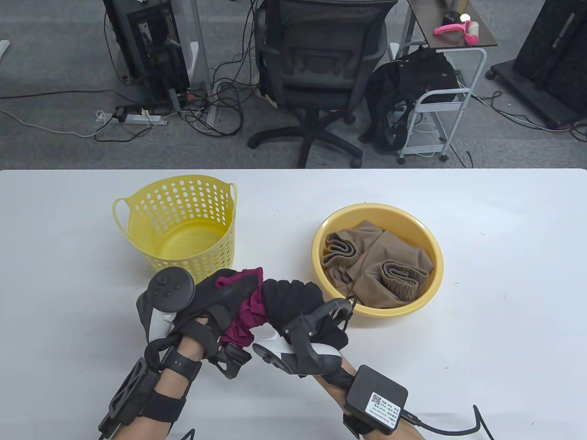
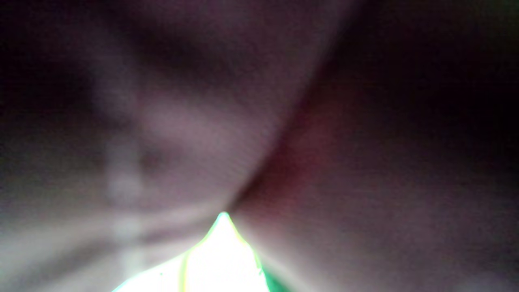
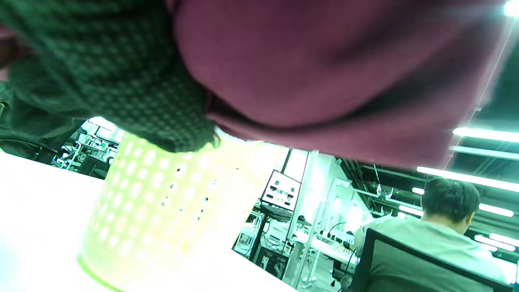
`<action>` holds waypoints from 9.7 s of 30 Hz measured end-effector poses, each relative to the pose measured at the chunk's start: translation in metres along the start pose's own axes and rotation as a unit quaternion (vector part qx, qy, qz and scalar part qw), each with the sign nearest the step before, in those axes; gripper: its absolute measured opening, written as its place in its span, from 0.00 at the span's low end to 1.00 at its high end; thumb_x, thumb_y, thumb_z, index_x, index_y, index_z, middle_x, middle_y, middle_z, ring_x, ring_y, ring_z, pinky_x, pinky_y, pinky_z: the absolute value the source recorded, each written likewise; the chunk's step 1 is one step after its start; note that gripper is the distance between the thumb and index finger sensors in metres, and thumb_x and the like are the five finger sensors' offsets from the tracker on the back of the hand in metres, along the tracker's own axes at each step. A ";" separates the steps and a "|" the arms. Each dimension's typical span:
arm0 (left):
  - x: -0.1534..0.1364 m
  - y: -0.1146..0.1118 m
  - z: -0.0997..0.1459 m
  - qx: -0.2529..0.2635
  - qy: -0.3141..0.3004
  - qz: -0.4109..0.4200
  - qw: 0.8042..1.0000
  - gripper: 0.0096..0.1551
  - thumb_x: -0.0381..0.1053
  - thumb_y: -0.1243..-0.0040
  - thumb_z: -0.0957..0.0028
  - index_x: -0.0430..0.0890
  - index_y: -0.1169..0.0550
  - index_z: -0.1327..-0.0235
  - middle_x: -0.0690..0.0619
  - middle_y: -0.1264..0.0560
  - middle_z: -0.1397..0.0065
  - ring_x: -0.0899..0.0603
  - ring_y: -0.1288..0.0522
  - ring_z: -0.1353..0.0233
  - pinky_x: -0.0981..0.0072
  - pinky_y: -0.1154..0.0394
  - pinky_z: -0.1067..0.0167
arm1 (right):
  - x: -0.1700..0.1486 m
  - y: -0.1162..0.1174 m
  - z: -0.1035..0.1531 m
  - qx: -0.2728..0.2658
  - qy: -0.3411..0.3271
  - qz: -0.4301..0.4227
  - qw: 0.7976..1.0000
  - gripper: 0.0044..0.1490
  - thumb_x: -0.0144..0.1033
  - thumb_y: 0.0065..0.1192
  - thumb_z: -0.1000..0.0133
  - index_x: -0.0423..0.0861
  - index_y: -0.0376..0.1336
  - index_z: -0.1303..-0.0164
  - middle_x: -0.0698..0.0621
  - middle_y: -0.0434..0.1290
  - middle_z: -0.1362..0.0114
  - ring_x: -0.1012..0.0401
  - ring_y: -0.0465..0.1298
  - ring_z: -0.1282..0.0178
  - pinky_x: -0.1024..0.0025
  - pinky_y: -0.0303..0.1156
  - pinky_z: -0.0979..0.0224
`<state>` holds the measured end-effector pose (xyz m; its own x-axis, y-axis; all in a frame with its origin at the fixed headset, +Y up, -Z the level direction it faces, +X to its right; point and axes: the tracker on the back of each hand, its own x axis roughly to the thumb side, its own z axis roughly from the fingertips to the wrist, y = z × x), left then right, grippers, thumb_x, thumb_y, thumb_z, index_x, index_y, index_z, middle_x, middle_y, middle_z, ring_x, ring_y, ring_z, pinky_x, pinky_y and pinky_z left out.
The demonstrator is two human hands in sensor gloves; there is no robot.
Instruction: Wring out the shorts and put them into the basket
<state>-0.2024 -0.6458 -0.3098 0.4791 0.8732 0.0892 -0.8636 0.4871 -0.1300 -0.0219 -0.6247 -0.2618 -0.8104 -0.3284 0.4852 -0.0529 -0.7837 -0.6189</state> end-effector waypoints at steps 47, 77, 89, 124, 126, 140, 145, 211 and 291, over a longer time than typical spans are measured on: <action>0.011 0.003 0.012 0.017 -0.130 -0.039 0.991 0.38 0.70 0.40 0.37 0.39 0.28 0.35 0.35 0.19 0.42 0.37 0.14 0.53 0.35 0.22 0.48 | -0.038 0.022 0.000 0.148 0.110 -0.344 0.921 0.46 0.47 0.88 0.58 0.40 0.62 0.38 0.51 0.77 0.48 0.58 0.81 0.63 0.64 0.80 0.56; 0.028 0.021 0.020 -0.005 -0.287 0.013 0.958 0.38 0.69 0.35 0.43 0.46 0.31 0.32 0.40 0.23 0.34 0.36 0.18 0.42 0.33 0.27 0.36 | -0.045 0.068 0.003 0.281 0.146 -0.720 0.618 0.45 0.46 0.88 0.56 0.38 0.62 0.38 0.49 0.77 0.47 0.56 0.81 0.62 0.62 0.80 0.55; 0.029 0.022 0.019 -0.013 -0.286 -0.011 0.958 0.37 0.68 0.34 0.43 0.47 0.30 0.32 0.40 0.22 0.34 0.36 0.18 0.42 0.32 0.27 0.36 | -0.047 0.065 0.006 0.284 0.143 -0.699 0.640 0.50 0.46 0.87 0.54 0.39 0.59 0.31 0.45 0.73 0.38 0.50 0.80 0.52 0.57 0.78 0.47; 0.041 0.040 0.023 0.016 -0.278 -0.132 0.951 0.34 0.64 0.35 0.40 0.46 0.30 0.32 0.38 0.23 0.33 0.34 0.19 0.41 0.29 0.30 0.36 | -0.064 0.035 0.044 0.200 0.146 -0.428 0.869 0.63 0.55 0.83 0.53 0.43 0.51 0.18 0.31 0.51 0.17 0.29 0.47 0.19 0.21 0.44 0.28; 0.042 0.041 0.023 0.018 -0.277 -0.136 0.951 0.34 0.64 0.35 0.40 0.46 0.30 0.32 0.38 0.24 0.32 0.33 0.19 0.41 0.29 0.30 0.36 | -0.065 0.035 0.048 0.197 0.145 -0.394 0.886 0.63 0.58 0.82 0.53 0.43 0.50 0.18 0.31 0.51 0.17 0.29 0.46 0.18 0.21 0.43 0.29; 0.067 0.056 0.010 0.031 -0.272 -0.164 0.948 0.34 0.64 0.36 0.39 0.47 0.32 0.29 0.38 0.26 0.29 0.32 0.21 0.38 0.29 0.31 0.35 | -0.062 0.045 0.070 0.220 0.141 -0.285 0.922 0.68 0.74 0.69 0.52 0.44 0.45 0.15 0.31 0.43 0.15 0.29 0.37 0.19 0.19 0.35 0.31; 0.082 0.071 0.003 0.055 -0.272 -0.174 0.945 0.34 0.64 0.36 0.39 0.47 0.33 0.29 0.38 0.26 0.29 0.32 0.22 0.37 0.29 0.32 0.35 | -0.061 0.044 0.072 0.218 0.140 -0.280 0.924 0.68 0.74 0.69 0.53 0.43 0.46 0.15 0.30 0.43 0.15 0.29 0.37 0.19 0.19 0.35 0.31; 0.026 0.092 -0.083 0.029 -0.012 -0.421 0.906 0.39 0.57 0.35 0.41 0.48 0.39 0.22 0.33 0.38 0.16 0.24 0.34 0.22 0.24 0.42 0.32 | -0.075 0.034 0.081 0.194 0.151 -0.293 0.924 0.68 0.73 0.68 0.52 0.42 0.46 0.15 0.30 0.43 0.16 0.30 0.38 0.18 0.21 0.33 0.31; -0.035 -0.049 0.036 -0.127 -0.197 -0.485 0.842 0.56 0.76 0.46 0.46 0.47 0.48 0.14 0.26 0.53 0.11 0.15 0.55 0.16 0.15 0.58 0.35 | -0.080 0.028 0.059 0.239 0.142 -0.271 0.921 0.68 0.73 0.67 0.51 0.42 0.44 0.15 0.30 0.42 0.16 0.29 0.36 0.18 0.20 0.32 0.32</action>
<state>-0.1824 -0.7007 -0.2706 0.8073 0.0136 0.5899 -0.0100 0.9999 -0.0094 0.0753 -0.6514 -0.2814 -0.8637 0.2782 0.4203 -0.2870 -0.9569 0.0437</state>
